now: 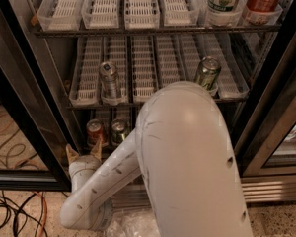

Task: Pick coke can from bottom shelf of fridge

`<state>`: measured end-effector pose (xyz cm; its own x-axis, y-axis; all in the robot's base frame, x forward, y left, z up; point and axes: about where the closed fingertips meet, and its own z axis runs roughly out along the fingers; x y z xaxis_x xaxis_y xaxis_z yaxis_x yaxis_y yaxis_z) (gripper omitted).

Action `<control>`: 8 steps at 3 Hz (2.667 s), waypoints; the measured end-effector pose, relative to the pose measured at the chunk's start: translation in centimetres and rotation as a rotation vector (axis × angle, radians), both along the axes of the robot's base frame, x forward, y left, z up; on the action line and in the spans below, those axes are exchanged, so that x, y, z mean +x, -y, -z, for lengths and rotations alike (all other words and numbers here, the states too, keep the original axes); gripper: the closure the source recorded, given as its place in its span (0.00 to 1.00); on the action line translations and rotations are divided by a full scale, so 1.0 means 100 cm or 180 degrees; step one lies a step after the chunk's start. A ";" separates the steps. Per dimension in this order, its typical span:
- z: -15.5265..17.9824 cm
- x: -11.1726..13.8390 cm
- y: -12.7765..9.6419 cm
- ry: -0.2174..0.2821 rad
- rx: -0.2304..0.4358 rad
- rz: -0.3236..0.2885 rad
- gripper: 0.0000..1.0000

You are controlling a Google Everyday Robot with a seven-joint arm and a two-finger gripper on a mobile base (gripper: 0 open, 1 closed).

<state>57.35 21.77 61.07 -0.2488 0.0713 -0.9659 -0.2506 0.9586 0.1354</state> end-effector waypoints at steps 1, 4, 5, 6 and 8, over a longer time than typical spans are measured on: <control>0.001 0.003 0.000 0.0041 -0.0012 0.0018 0.35; 0.000 0.004 0.002 0.0119 -0.0045 0.0066 0.40; -0.001 0.006 0.006 0.0142 -0.0052 0.0116 0.43; 0.000 0.004 0.004 0.0145 -0.0060 0.0112 0.43; -0.001 0.003 0.002 0.0152 -0.0059 0.0150 0.42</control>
Offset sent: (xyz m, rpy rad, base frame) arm 0.0360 0.0010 0.0020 -0.0203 -0.0788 -0.0379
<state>57.64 21.57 61.12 -0.1993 0.0640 -0.9778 -0.2107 0.9717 0.1066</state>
